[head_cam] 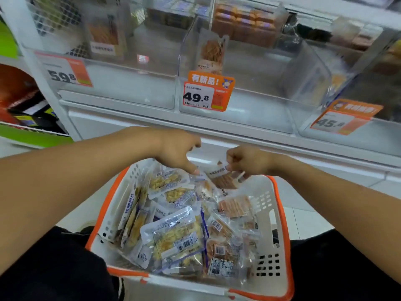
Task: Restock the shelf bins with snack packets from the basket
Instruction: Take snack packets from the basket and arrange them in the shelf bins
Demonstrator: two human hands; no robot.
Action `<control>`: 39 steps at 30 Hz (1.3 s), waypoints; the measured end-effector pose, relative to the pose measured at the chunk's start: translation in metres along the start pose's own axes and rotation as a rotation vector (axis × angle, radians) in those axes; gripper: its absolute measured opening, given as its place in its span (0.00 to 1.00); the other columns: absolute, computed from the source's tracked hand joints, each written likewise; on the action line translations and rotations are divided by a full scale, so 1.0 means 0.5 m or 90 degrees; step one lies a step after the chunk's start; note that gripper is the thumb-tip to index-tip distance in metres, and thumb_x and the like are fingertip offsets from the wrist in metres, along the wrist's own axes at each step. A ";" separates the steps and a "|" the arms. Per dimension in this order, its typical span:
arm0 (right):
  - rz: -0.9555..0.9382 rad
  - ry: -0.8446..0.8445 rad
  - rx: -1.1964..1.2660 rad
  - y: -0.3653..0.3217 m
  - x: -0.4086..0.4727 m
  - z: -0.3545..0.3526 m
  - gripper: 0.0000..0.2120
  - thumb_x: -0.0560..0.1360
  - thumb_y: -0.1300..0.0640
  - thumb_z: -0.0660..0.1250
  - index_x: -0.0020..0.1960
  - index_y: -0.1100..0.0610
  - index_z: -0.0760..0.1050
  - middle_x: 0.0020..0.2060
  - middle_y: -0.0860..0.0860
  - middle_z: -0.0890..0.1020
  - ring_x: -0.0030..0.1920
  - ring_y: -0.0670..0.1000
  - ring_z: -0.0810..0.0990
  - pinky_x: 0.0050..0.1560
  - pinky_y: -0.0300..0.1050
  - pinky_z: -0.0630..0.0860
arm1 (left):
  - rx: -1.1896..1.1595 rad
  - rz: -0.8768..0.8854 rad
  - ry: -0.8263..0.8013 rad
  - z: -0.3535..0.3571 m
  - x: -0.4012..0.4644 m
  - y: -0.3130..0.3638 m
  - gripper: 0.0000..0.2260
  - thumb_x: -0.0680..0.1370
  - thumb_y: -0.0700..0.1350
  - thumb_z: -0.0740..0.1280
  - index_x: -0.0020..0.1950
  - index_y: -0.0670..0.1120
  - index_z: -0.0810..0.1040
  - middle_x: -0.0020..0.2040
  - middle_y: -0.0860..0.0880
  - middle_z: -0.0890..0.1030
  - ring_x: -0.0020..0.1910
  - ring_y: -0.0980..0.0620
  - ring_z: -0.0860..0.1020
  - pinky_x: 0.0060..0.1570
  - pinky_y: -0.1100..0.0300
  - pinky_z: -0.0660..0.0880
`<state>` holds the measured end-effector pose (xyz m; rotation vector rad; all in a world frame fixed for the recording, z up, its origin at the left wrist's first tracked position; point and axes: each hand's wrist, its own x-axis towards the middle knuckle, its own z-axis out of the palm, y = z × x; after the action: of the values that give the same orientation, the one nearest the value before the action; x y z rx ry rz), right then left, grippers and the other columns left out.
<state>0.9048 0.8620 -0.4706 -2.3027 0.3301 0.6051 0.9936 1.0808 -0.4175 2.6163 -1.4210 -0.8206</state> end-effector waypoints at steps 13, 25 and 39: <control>-0.282 0.056 0.446 -0.376 -0.056 -0.138 0.19 0.73 0.48 0.69 0.60 0.57 0.79 0.54 0.53 0.85 0.46 0.54 0.86 0.35 0.38 0.80 | -1.153 0.057 0.425 -0.191 -0.119 -0.121 0.06 0.82 0.43 0.63 0.52 0.50 0.79 0.42 0.50 0.85 0.37 0.54 0.83 0.37 0.60 0.80; -0.196 0.225 0.193 -0.664 0.339 -0.125 0.07 0.77 0.61 0.72 0.42 0.62 0.76 0.31 0.55 0.79 0.21 0.47 0.78 0.21 0.38 0.75 | -0.618 -0.310 0.753 -0.229 -0.218 -0.396 0.07 0.76 0.38 0.61 0.44 0.49 0.75 0.40 0.46 0.75 0.40 0.49 0.73 0.41 0.54 0.71; -0.209 0.456 -0.075 -0.734 0.623 -0.117 0.12 0.77 0.52 0.71 0.53 0.60 0.82 0.46 0.54 0.82 0.45 0.54 0.80 0.36 0.40 0.70 | -0.507 -0.312 0.719 -0.208 -0.219 -0.447 0.09 0.79 0.41 0.62 0.43 0.52 0.77 0.44 0.49 0.83 0.45 0.47 0.82 0.47 0.52 0.80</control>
<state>1.3372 1.0618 -0.3789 -2.5457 0.2347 -0.3915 1.1661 1.2753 -0.3463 2.0735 -0.1017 0.1600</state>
